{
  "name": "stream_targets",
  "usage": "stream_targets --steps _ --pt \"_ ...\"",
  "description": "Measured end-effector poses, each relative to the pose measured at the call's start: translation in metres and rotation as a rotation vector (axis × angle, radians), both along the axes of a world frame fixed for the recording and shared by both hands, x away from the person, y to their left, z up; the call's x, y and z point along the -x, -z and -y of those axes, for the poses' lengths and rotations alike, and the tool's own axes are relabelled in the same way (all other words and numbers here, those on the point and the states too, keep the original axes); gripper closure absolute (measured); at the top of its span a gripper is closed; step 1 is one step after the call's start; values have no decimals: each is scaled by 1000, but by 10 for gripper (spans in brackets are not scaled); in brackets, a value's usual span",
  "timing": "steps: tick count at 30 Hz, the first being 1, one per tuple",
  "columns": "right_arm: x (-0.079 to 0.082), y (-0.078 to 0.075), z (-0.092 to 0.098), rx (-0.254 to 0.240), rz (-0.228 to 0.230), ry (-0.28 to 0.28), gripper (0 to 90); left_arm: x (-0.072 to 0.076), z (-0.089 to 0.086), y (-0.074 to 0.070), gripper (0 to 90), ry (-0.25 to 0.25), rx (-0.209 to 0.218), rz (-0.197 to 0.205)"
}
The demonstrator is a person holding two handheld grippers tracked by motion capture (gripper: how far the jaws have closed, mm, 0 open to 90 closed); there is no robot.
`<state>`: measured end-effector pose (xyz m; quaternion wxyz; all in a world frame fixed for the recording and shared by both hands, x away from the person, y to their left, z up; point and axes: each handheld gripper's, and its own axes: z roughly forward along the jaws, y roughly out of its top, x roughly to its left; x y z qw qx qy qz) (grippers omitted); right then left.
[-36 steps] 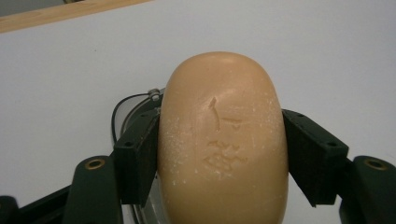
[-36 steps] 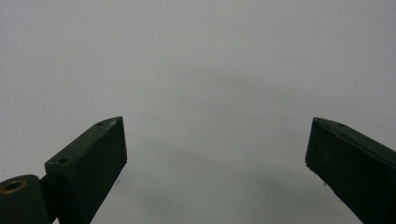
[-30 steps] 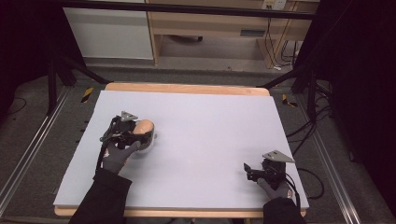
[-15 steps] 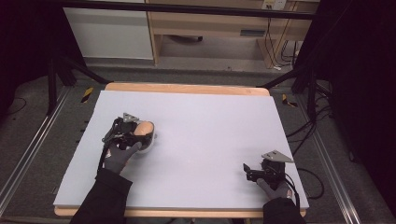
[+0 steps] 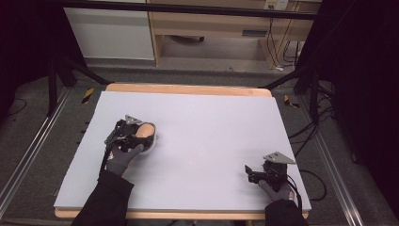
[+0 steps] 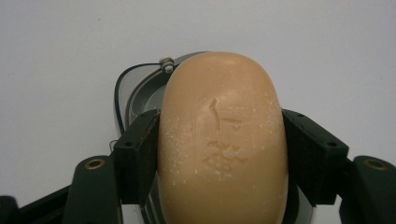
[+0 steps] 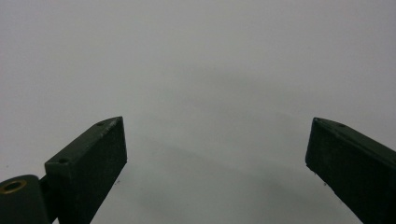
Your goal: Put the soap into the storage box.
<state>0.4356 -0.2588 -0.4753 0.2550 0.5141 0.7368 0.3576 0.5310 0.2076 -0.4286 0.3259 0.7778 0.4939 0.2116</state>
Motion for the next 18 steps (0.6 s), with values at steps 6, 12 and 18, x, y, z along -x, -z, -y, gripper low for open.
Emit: stream_targets --steps 6,12,18 --pt "0 0 0 -1 -2 1 56 -1 -1 1 316 -7 12 -3" --pt "0 0 -1 5 0 -5 56 0 -1 2 312 -7 12 4" --pt "0 0 -1 3 -3 -3 56 0 -1 1 278 -9 3 15"
